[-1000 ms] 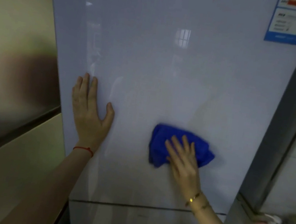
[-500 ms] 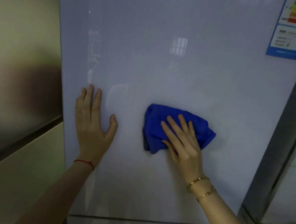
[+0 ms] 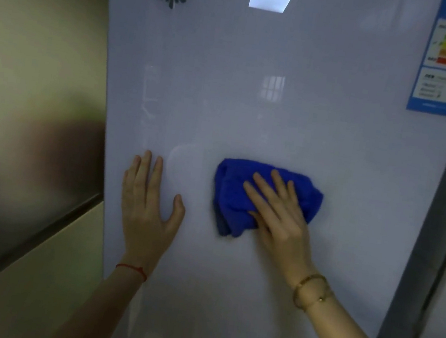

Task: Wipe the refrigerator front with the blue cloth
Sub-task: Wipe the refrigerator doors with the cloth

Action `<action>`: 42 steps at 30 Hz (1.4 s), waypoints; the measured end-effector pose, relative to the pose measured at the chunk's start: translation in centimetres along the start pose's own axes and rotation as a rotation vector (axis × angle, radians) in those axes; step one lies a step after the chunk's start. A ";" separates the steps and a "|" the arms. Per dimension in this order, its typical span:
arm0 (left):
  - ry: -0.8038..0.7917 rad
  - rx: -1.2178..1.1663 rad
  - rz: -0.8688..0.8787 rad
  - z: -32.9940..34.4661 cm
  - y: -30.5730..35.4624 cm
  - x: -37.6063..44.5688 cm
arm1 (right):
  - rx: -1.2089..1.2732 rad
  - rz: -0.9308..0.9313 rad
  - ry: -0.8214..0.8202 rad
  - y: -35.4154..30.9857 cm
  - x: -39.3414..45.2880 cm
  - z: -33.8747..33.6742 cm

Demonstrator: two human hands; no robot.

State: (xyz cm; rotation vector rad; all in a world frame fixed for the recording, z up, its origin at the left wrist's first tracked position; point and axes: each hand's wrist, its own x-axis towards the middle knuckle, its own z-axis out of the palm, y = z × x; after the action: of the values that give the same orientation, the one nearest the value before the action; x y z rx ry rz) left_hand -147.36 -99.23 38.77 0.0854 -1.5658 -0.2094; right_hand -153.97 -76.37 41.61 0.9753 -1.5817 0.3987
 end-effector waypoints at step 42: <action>0.004 0.012 0.002 0.1 0.2 -0.2 | -0.088 0.073 -0.249 1.1 -18.3 0.3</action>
State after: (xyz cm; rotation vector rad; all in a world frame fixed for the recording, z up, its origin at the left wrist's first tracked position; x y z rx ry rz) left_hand -147.43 -98.98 38.65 0.0929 -1.5633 -0.1982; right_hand -155.42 -69.21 24.81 0.9294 -1.8483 0.2623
